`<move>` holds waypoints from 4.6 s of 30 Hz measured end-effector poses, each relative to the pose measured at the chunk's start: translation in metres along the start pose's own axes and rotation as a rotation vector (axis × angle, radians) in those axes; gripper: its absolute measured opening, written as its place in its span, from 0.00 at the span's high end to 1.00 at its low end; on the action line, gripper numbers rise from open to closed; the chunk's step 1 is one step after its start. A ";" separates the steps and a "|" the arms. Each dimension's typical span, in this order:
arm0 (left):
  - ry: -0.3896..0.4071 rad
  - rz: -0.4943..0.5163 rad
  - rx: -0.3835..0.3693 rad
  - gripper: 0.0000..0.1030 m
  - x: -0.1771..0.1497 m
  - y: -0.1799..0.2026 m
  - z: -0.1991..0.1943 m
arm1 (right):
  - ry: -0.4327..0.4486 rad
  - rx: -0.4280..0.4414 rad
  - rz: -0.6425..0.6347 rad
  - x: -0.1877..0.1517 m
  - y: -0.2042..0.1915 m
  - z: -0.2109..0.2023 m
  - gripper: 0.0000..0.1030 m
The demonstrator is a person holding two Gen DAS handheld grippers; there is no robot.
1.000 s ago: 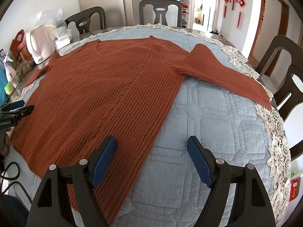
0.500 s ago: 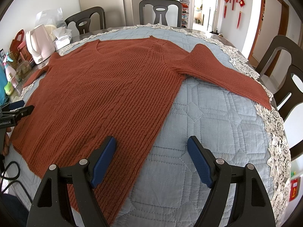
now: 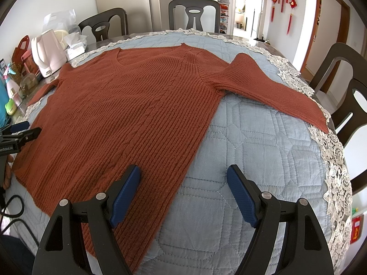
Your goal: Fold small clothes
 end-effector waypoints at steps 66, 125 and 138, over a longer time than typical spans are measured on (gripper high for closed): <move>0.019 -0.323 0.244 0.33 0.057 -0.202 0.043 | -0.017 0.135 -0.045 0.067 -0.058 0.045 0.25; 0.039 -0.025 -0.306 0.58 0.121 -0.015 0.060 | -0.004 0.304 0.075 0.158 -0.078 0.083 0.97; 0.073 0.012 -0.269 0.58 0.134 -0.016 0.051 | -0.014 0.277 0.054 0.163 -0.079 0.095 0.94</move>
Point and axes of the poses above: each gripper's, at about its wrist camera, not at the fingertips, and z roughly the way its jaws point, y to its right, x to its top, the point moved 7 cm from there along z, roughly the way its jaws point, and after that the axes turned 2 degrees about x, right-handed, at the moved point
